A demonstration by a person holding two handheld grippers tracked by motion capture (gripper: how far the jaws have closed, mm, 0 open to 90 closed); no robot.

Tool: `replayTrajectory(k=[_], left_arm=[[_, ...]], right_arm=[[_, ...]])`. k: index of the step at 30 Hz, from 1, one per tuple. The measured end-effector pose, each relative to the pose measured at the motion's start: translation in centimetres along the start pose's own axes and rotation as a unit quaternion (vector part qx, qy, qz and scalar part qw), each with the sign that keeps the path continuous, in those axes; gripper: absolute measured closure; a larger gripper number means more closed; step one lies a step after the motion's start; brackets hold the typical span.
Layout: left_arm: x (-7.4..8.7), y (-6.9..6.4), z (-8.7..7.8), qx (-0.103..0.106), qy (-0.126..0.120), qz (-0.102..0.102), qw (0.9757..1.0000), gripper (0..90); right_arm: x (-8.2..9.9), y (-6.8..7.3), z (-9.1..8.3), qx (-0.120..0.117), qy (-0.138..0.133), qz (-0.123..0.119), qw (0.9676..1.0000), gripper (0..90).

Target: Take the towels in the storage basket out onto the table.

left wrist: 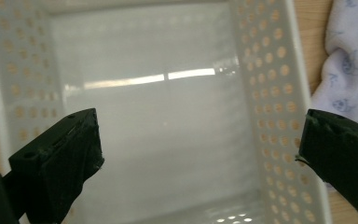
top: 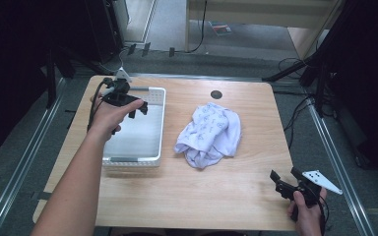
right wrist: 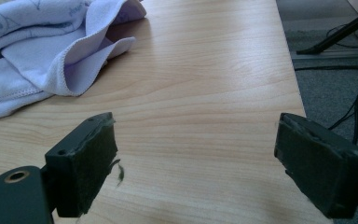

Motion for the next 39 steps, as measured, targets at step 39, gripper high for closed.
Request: replayTrajectory(k=[39], left_arm=[[11.3, 10.0, -6.6, -0.005, -0.121, -0.058, 0.9909, 0.0]], right_arm=[[0.0, 0.0, 0.0, 0.004, 0.002, 0.0, 1.0, 12.9]])
Point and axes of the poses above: each handheld gripper's, and its own axes: z roughly forward along the jaws, x roughly out of its underside, y roughly to its left, the point moved 10 cm from there along z, roughly forward along the jaws, and after that the axes turned 7 degrees about x, right-handed, at the moved point
